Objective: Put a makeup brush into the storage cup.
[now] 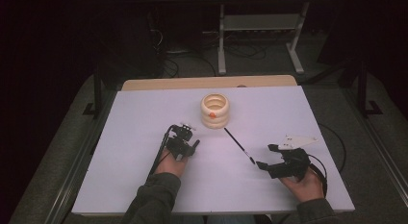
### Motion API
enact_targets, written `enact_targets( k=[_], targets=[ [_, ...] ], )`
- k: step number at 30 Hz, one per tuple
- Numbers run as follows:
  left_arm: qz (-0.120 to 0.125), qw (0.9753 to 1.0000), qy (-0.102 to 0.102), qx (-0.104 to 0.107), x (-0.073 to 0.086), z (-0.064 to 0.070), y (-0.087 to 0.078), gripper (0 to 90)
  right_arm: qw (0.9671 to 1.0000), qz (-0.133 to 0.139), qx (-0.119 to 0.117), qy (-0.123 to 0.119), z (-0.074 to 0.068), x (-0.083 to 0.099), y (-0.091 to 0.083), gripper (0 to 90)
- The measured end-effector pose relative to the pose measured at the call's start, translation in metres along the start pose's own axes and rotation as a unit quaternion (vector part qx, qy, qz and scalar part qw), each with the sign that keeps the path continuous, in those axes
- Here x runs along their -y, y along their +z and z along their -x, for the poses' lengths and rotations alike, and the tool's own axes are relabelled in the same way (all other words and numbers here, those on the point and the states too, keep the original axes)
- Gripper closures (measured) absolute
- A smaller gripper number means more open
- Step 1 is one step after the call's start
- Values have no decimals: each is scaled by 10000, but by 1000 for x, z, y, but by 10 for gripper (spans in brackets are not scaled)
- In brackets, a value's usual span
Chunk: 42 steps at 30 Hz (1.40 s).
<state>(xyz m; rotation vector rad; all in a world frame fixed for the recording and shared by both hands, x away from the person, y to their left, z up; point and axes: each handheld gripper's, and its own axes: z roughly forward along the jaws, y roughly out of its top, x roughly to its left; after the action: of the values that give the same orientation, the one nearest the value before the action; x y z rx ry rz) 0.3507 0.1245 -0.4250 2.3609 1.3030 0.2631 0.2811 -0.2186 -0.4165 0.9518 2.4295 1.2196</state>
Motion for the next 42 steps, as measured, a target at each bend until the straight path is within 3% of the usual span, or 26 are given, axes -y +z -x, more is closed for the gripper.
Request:
enact_targets(
  k=[2,4,8,11,16,17,18,19,21,25,30,38,39,42],
  targets=[
    [-2,10000,43,31,0,-1,-1,795,10000,14,-9,-5,-1,0,-1,217],
    [39,9998,-74,155,1,0,-1,795,10000,75,-17,-15,-1,1,-3,215],
    [104,9996,110,241,2,-2,-7,795,9998,141,-120,79,-2,0,-4,209],
    [171,9988,313,340,6,-3,-16,795,9999,35,-129,-56,-5,-2,-2,206],
    [243,9974,484,478,10,-5,-25,795,9997,-106,-208,-117,-9,-4,1,197],
    [234,9969,543,524,11,-6,-27,795,9994,-81,-330,-107,-10,-6,3,191],
    [206,9961,631,589,12,-8,-30,795,9990,-99,-434,-66,-12,-9,4,192],
    [299,9955,642,636,14,-10,-35,795,9985,-114,-498,-212,-16,-16,5,200],
    [361,9948,652,694,16,-12,-40,795,9979,-163,-573,-239,-18,-23,6,200],
    [434,9933,831,683,15,-13,-52,795,9969,-257,-688,-263,-17,-34,10,193],
    [556,9914,847,827,16,-15,-63,795,9962,-237,-761,-349,-16,-47,8,191],
    [698,9859,1110,1040,16,-13,-80,795,9929,-227,-1006,-587,-17,-87,0,205],
    [709,9835,1222,1127,15,-10,-84,795,9923,-242,-1031,-639,-18,-93,0,210],
    [777,9826,1207,1179,13,-6,-88,795,9912,-305,-1073,-719,-17,-103,0,217]
  ],
)
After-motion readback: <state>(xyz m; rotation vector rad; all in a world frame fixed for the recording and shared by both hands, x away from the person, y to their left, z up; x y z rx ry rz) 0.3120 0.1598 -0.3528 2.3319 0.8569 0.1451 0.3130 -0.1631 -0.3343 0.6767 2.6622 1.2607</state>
